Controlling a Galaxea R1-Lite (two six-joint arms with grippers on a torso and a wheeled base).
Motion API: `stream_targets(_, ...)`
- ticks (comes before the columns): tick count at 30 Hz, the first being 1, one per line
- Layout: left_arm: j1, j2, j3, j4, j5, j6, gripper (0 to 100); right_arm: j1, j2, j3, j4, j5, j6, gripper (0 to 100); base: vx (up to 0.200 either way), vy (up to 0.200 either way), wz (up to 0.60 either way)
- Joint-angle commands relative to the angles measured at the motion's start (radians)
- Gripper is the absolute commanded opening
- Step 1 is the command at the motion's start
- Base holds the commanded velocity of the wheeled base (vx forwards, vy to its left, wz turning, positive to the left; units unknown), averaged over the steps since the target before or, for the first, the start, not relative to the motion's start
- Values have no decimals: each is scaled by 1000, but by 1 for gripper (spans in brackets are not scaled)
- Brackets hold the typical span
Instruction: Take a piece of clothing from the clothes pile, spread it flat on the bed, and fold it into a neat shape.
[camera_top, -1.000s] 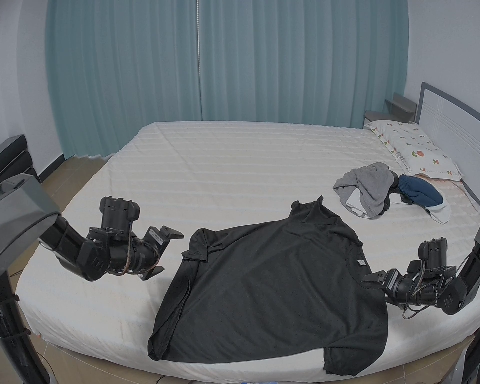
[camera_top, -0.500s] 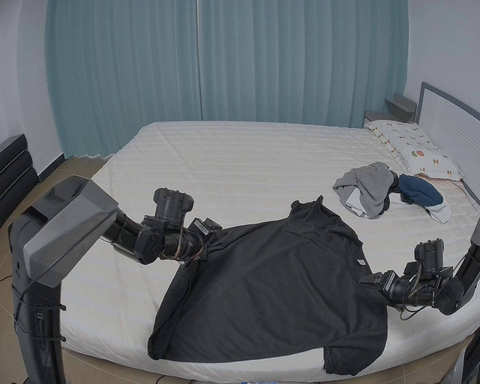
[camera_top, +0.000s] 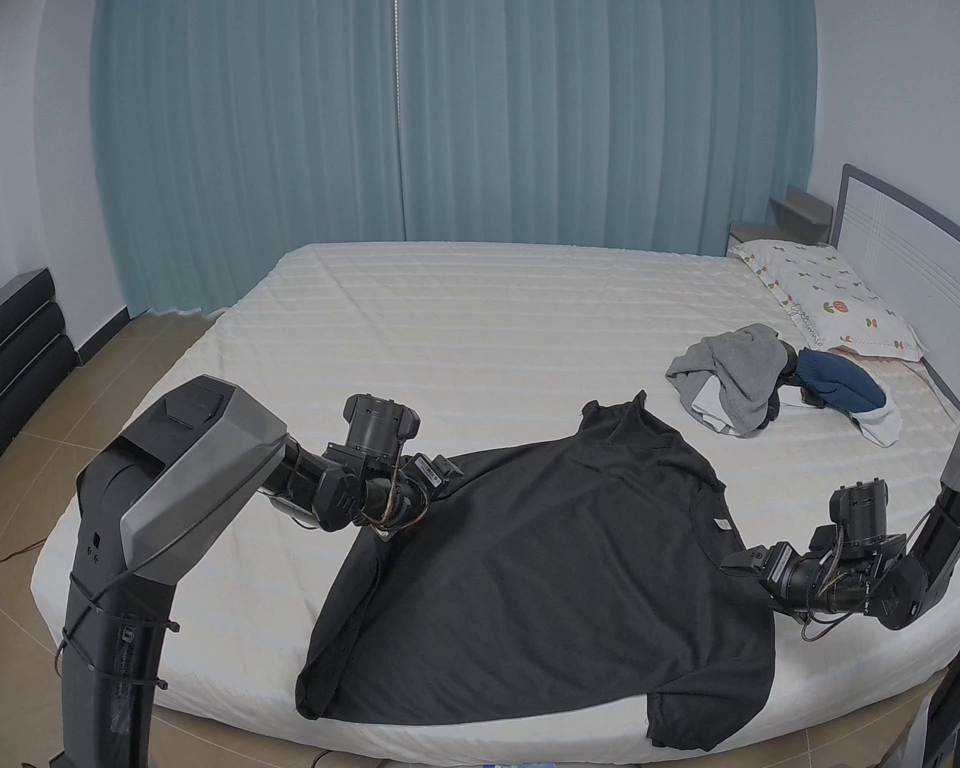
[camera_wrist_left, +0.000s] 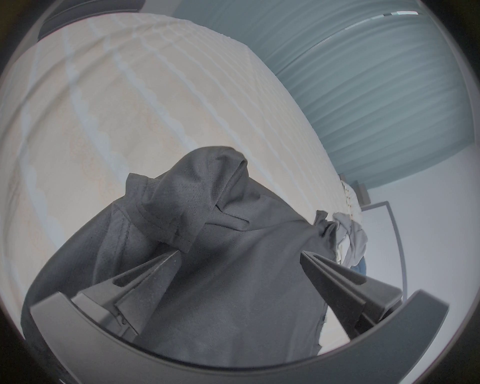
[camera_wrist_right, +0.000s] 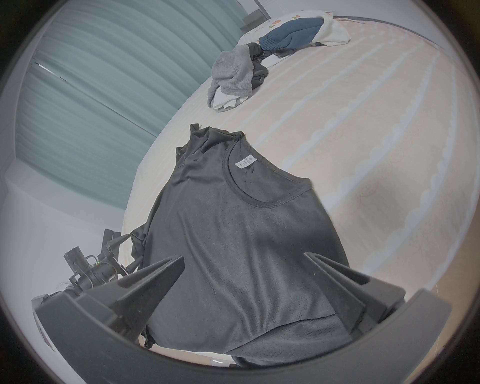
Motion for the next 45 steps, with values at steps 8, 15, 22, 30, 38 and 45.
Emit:
stream_targets(8,102,90,-164,10,100,0,100,-16,19,0,0,-2,-4,100,0,0,0)
stream_targets(15,188,89,-253,-18,114,-32,100,-16,20,2,0,-2,-4,100,0,0,0)
stream_targets(22,280,67,-250,-82,97,-61,100,-16,28,5,0,-4,-5,100,0,0,0)
stream_targets(30,316,61,-238,42,2,-37,100,-16,37,6,-2,-4,-7,100,0,0,0)
stream_targets(38,277,64,-201,82,-1,-20,100,-15,47,17,-51,-4,-7,100,0,0,0)
stream_targets(45,256,82,-179,84,-1,46,100,-13,45,17,-51,-4,-7,100,0,0,0)
